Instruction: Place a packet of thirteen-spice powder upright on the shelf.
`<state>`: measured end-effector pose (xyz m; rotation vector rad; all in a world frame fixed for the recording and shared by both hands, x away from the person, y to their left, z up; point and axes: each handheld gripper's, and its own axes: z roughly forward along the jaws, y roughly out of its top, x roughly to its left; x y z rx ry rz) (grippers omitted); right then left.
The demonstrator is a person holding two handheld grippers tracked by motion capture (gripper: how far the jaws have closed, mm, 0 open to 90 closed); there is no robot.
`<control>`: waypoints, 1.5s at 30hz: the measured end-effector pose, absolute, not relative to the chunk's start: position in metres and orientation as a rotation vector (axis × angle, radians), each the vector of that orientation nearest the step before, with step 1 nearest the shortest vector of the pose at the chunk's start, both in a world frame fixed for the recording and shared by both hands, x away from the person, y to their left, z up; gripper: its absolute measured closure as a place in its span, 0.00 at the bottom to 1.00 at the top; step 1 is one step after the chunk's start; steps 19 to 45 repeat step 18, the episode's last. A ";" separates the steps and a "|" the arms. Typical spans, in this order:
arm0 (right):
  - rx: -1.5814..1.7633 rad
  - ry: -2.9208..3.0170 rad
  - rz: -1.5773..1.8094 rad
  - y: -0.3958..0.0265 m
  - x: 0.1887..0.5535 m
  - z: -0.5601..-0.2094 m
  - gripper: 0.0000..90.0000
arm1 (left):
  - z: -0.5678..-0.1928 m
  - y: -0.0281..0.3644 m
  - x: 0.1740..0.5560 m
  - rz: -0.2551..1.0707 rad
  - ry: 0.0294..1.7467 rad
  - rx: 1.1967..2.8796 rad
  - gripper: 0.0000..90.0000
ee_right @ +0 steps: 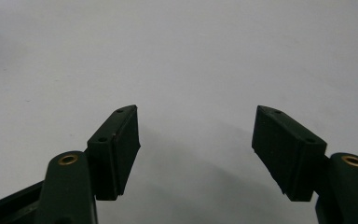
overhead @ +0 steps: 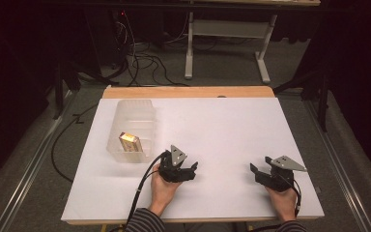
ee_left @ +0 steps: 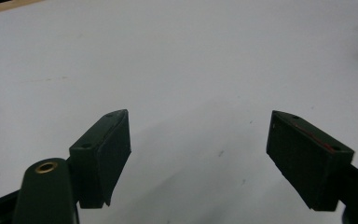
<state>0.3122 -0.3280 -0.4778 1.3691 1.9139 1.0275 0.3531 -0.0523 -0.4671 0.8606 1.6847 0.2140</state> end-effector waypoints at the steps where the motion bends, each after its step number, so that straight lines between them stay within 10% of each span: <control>1: 1.367 1.915 1.024 -0.328 0.312 -0.478 0.36 | -0.469 -0.050 0.354 0.228 1.665 0.878 0.25; 45: 1.364 1.907 1.032 -0.328 0.311 -0.478 0.36 | -0.479 -0.051 0.358 0.278 1.674 0.865 0.23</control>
